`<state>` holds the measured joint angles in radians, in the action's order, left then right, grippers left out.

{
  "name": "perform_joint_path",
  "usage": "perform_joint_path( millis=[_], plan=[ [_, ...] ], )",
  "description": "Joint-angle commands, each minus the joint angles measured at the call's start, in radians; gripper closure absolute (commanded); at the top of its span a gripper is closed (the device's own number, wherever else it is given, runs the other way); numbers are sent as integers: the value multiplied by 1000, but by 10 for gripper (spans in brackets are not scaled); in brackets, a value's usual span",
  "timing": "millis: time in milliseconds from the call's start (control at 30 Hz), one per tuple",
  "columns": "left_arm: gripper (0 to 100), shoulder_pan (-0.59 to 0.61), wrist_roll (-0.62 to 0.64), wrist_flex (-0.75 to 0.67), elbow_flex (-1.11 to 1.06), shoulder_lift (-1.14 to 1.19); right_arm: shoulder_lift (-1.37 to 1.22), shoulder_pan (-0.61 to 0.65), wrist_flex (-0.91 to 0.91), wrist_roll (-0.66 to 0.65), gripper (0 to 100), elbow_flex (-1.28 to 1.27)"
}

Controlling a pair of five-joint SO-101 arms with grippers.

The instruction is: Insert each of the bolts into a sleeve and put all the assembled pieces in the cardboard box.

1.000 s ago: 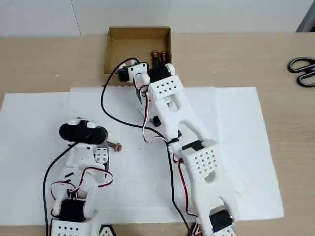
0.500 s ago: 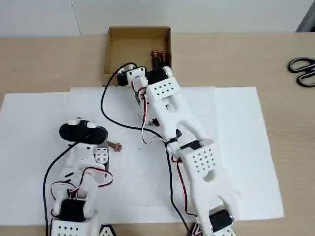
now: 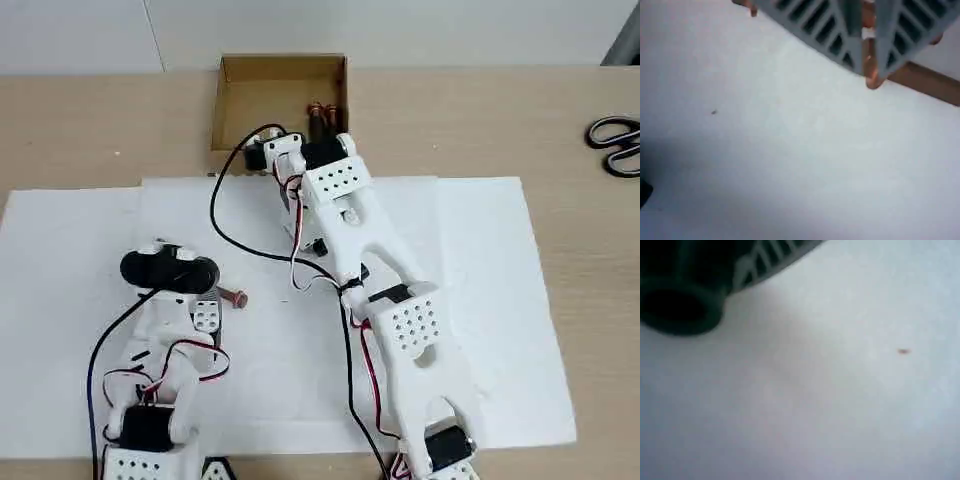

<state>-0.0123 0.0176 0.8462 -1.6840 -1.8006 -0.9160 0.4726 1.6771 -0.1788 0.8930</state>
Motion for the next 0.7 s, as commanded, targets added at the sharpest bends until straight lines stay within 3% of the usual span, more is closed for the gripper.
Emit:
perform_joint_path(
  millis=[0,300,500,667],
  plan=[
    [994,2,-5,2,2,-9,65,5,33,3,991,5],
    [992,-8,-2,2,2,-5,314,2,58,12,995,-5],
    [993,32,-5,37,16,-9,420,-48,68,169,996,-68],
    [991,104,-3,157,182,-3,608,-97,68,216,996,-273]
  ],
)
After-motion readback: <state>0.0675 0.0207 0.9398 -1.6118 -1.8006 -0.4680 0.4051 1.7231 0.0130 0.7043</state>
